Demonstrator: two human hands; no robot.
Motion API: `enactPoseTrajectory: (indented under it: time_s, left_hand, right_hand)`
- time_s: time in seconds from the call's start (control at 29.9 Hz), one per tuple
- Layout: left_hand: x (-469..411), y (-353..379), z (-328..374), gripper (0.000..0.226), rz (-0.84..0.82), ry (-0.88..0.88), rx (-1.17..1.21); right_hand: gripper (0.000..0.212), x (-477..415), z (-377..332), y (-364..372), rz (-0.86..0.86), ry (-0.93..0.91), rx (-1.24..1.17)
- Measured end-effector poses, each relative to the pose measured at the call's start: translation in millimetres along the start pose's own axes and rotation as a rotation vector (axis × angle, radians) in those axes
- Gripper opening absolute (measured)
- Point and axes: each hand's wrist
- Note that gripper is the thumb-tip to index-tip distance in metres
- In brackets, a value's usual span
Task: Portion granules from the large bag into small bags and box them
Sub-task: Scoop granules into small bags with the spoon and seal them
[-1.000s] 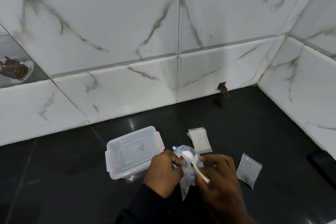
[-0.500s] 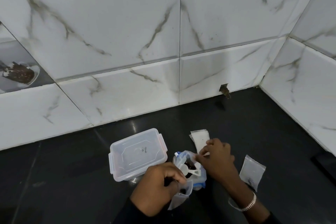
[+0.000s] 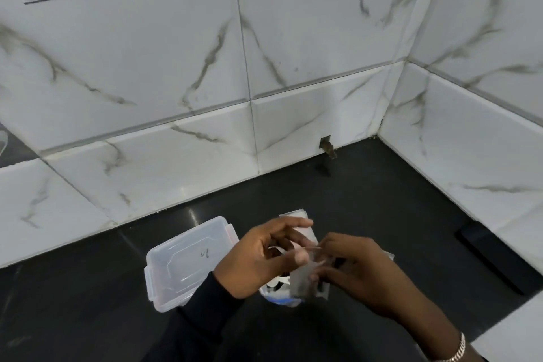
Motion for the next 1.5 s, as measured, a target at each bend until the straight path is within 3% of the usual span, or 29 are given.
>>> enactPoseTrajectory:
  time_s: [0.07,0.17,0.27,0.43,0.6,0.74,0.9,1.14,1.27,1.34,1.4,1.5]
  left_hand:
    - [-12,9,-6,0.045,0.033,-0.005,-0.062]
    - [-23,19,-17,0.026,0.161,0.01,-0.097]
    - [-44,34,-26,0.017,0.175,0.05,-0.1]
    - [-86,57,-30,0.021,0.141,0.07,-0.097]
    - [-135,76,-40,0.033,0.014,-0.071,0.028]
    - [-169,95,-68,0.008,0.049,-0.203,-0.053]
    - [-187,111,-120,0.023,0.076,-0.447,-0.286]
    - [-202,126,-165,0.029,0.049,-0.698,-0.373]
    - [-205,136,-166,0.029,0.116,-0.737,-0.409]
    - [-200,136,-165,0.026,0.154,-0.735,-0.411]
    - [-196,130,-156,0.027,0.21,-0.695,-0.416]
    - [-187,100,-131,0.028,0.439,-0.58,-0.343]
  right_hand:
    - [0.012,8,2,-11,0.063,0.083,0.032]
    - [0.019,12,4,-13,0.112,0.159,-0.095]
    - [0.039,27,18,-16,0.194,0.24,-0.308]
    - [0.006,47,59,-23,0.404,0.26,-0.64]
    - [0.006,55,94,-37,0.592,0.343,-0.776]
    - [0.009,57,137,-36,0.629,0.443,-0.748]
    - [0.013,50,185,-9,0.571,0.627,-0.647]
    - [0.014,45,233,27,0.532,0.86,-0.514]
    - [0.011,45,236,30,0.522,0.899,-0.329]
    - [0.022,40,231,28,0.512,0.882,-0.139]
    - [0.027,30,216,17,0.576,0.817,-0.069]
    - [0.014,-5,191,0,0.646,0.625,-0.089]
Point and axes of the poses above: each hand's wrist, its own x-axis away from the middle knuckle, its own y-axis out of the palm, z = x × y, and after that the axes turned 11 degrees about -z, right-handed
